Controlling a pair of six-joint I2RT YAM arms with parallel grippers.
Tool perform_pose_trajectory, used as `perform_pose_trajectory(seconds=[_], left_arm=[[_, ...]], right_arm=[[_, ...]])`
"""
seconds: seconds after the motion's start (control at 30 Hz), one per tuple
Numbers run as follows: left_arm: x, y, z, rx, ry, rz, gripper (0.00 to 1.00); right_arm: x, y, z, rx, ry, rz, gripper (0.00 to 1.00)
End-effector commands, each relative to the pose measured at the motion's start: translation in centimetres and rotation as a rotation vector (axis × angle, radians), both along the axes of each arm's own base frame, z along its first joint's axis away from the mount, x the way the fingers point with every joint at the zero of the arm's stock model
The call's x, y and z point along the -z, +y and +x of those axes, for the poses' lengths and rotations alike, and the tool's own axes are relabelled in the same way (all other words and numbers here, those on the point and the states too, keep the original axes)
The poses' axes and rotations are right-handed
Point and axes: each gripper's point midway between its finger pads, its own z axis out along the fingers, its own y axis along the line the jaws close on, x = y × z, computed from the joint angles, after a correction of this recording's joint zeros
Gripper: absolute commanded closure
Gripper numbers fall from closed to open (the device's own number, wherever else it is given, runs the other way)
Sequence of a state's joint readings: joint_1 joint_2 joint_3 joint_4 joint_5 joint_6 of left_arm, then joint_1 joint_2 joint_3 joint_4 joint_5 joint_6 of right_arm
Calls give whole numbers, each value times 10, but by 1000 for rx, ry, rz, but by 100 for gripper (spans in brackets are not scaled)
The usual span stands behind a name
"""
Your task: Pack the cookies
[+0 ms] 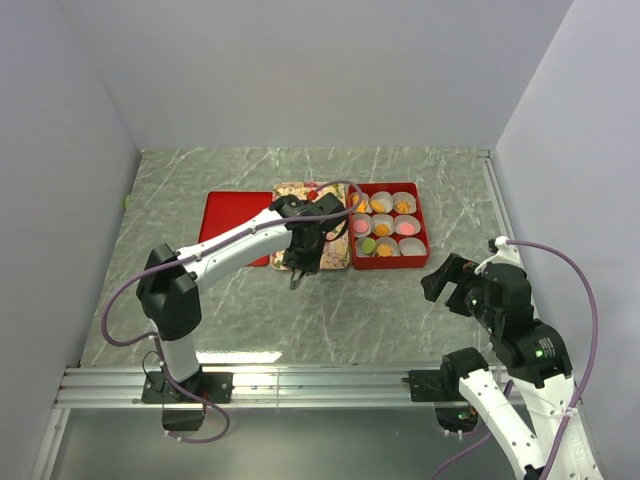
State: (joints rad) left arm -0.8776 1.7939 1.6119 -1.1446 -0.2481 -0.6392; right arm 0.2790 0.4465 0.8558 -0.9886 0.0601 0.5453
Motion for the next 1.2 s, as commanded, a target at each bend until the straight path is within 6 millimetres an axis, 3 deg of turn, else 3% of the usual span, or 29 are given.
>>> perform_pose_trajectory(seconds=[0.0,0.3,0.37,0.53,0.7,0.9,1.17], left_arm=[[-13,2,-1,3,-22,-11,63],[-61,-21,23,-2,-101,-76,64],[-83,-33,31,3,-136,-131,64],[-102,-48,36,23,-166,-184,64],[-92,-42,29,28,-130,-146,59],[-68,-39,0,106,-69,-124,53],[-44,-40,-18,142,-34,-6,53]], right_arm=[[-5,0,4,1,-25,-1,2],[-5,1,4,-2,-26,0,2],[-6,0,4,2,-28,1,2],[-6,0,4,2,-32,2,2],[-7,0,3,4,-35,3,2],[-7,0,3,7,-40,6,2],[-8,0,2,5,-45,7,2]])
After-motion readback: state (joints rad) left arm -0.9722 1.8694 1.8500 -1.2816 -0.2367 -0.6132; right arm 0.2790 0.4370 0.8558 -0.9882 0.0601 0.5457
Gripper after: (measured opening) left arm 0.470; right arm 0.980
